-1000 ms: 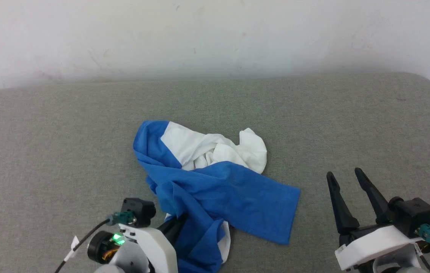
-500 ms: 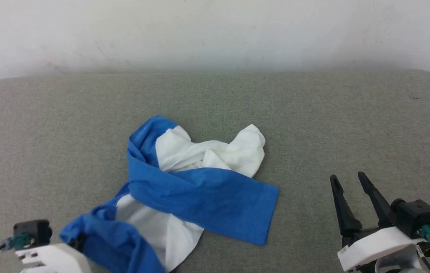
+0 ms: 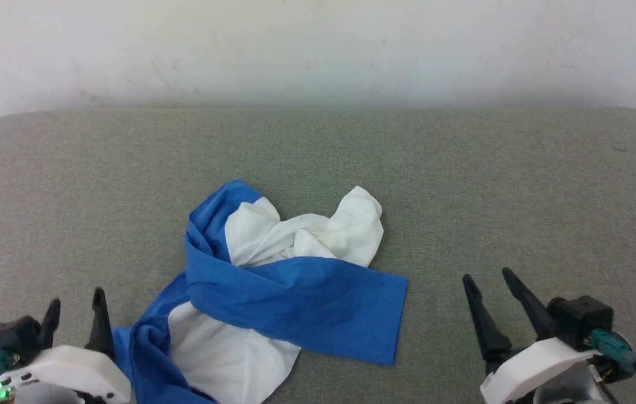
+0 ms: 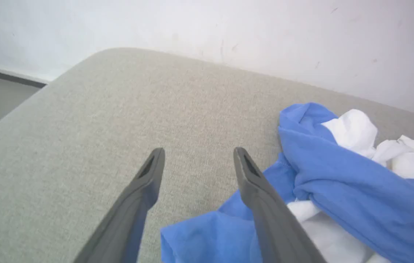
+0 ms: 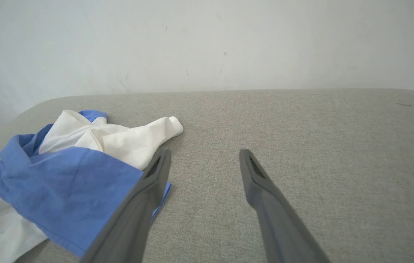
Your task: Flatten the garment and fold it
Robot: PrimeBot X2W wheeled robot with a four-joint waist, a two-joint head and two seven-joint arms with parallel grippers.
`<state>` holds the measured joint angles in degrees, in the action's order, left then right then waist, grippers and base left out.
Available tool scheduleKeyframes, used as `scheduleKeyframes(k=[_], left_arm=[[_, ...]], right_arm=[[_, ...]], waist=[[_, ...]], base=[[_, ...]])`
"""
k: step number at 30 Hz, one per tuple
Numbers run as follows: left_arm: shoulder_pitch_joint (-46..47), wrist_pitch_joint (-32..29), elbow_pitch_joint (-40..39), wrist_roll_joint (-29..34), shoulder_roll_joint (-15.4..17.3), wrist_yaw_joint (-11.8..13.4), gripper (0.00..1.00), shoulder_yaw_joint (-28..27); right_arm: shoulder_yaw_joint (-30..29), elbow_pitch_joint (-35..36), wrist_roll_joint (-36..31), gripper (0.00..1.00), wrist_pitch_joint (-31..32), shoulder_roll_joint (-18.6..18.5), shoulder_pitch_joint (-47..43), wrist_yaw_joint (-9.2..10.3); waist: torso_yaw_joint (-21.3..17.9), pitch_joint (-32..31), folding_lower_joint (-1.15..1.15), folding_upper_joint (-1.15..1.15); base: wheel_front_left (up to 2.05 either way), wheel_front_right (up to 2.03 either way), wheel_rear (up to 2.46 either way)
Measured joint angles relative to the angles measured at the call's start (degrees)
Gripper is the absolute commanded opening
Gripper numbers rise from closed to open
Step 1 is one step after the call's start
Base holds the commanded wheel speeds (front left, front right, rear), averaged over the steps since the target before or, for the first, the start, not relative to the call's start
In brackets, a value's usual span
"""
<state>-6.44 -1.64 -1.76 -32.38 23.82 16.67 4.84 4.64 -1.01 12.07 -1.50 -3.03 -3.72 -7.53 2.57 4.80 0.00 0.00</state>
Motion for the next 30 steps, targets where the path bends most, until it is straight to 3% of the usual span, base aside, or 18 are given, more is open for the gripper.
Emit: scheduleKeyframes(k=[5, 9, 17, 23, 24, 25, 26, 30], left_arm=[[3.4, 10.4, -0.1, 4.2, -0.9, -2.7, 1.0, 2.1], [4.0, 14.6, 0.3, 6.2, -2.7, -4.1, 1.0, 4.1], [4.6, 16.3, 2.2, 8.7, -5.9, -5.8, 1.0, 5.5], [5.9, 16.3, 3.0, 9.8, -7.5, -6.7, 1.0, 5.5], [5.9, 16.3, 2.9, 10.1, -7.7, -7.0, 1.0, 5.4], [5.9, 16.3, 2.8, 10.4, -8.0, -7.1, 1.0, 5.3], [5.9, 16.3, 2.7, 10.7, -8.2, -7.1, 1.0, 5.1], [5.9, 16.3, 2.5, 11.4, -8.9, -7.5, 1.0, 4.0]], right_arm=[[5.0, -2.3, -0.7, 1.0, 4.9, 0.0, 0.5, 0.0], [12.1, -6.1, 0.8, 1.0, 10.6, -1.7, 3.1, 0.0], [26.8, -15.6, 7.4, 1.0, 20.9, -6.2, 12.4, 0.0], [32.5, -23.6, 12.0, 1.0, 28.6, -7.5, 18.7, -0.01], [32.8, -24.2, 13.3, 0.74, 29.6, -7.5, 19.3, -0.01], [33.3, -24.6, 14.2, 0.21, 30.3, -7.7, 19.9, 0.01], [33.7, -24.8, 15.0, 0.0, 30.5, -7.9, 20.4, 0.02], [33.0, -22.9, 16.2, 0.0, 23.6, -8.7, 20.9, 0.02]], waist=[[0.3, -0.5, 0.0, 0.0], [0.2, -0.7, 0.0, 0.0], [1.6, -0.6, 0.0, 0.0], [3.4, -0.6, -0.01, 0.0], [3.7, -0.7, -0.01, 0.0], [3.9, -0.7, -0.01, 0.0], [4.0, -0.8, -0.01, 0.0], [3.8, -1.2, 0.0, 0.0]], base=[[0.0, 0.0, 0.0], [0.0, 0.0, 0.0], [0.0, 0.0, 0.0], [0.0, 0.0, 0.0], [0.0, 0.0, 0.0], [0.0, 0.0, 0.0], [0.0, 0.0, 0.0], [0.0, 0.0, 0.0]])
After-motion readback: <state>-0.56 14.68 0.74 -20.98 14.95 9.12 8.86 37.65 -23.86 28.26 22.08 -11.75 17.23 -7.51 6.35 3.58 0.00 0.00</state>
